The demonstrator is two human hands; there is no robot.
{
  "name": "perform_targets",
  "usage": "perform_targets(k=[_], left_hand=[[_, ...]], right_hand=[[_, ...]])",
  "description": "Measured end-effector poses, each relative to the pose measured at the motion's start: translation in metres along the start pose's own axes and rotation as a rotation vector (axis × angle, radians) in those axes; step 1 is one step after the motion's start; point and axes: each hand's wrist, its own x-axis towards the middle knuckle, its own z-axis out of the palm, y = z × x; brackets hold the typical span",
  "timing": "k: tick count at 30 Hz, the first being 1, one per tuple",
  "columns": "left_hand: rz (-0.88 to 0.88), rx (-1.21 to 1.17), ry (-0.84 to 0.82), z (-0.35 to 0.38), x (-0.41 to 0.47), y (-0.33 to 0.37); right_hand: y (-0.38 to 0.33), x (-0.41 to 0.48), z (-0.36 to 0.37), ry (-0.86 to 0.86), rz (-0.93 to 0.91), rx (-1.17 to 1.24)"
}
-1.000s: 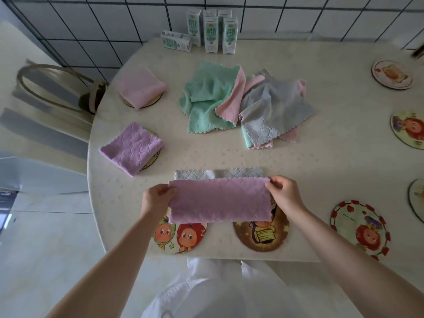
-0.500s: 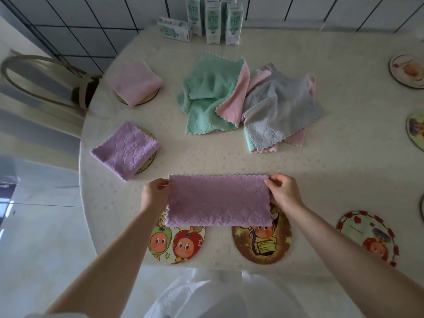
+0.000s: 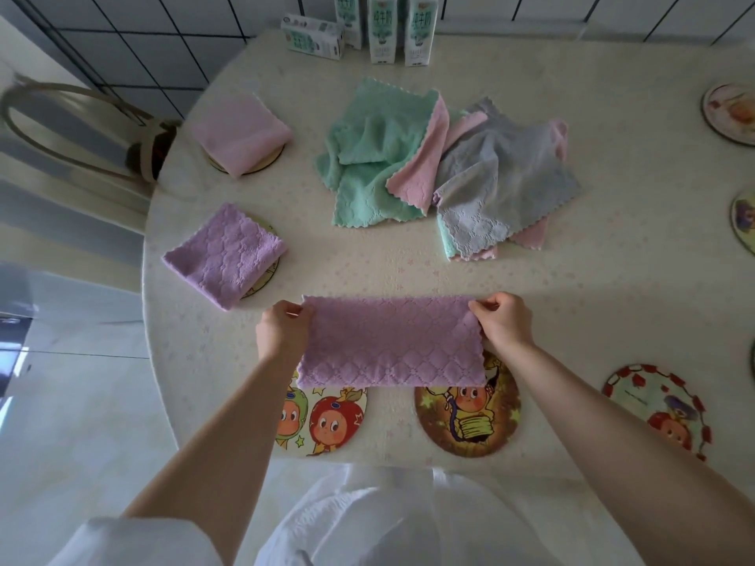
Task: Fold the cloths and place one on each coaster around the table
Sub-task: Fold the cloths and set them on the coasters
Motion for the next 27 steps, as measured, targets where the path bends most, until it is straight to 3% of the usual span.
perform_targets(k=[6,10,13,16,20,27], left_hand=[[0.047,-0.095,0.064,-0.012,-0.016,-0.024],[0.542,0.133,0.167,0.001,-0.056,-0.043],[0.860,0.271,0.002,0.024,-0.092,-0.051],[1.018,0.417,-0.122,0.046,-0.118,-0.064],[1.018,0.525,-0.143,0.052,-0.128,-0.081],[0.843,0.579,-0.078,0.021,-0.109,-0.110]], right_hand=[[0.010,-0.029,-0.015,0.147,-0.245,-0.071],[0.016,-0.072,-0.002,0.081,-0.552,-0.239],[0.020,-0.102,0.014,-0.023,-0.819,-0.314],[0.026,-0.121,0.032,-0.065,-0.977,-0.395],[0.047,-0.126,0.043,-0.089,-1.034,-0.498],[0.076,-0.120,0.015,-0.043,-0.990,-0.572]])
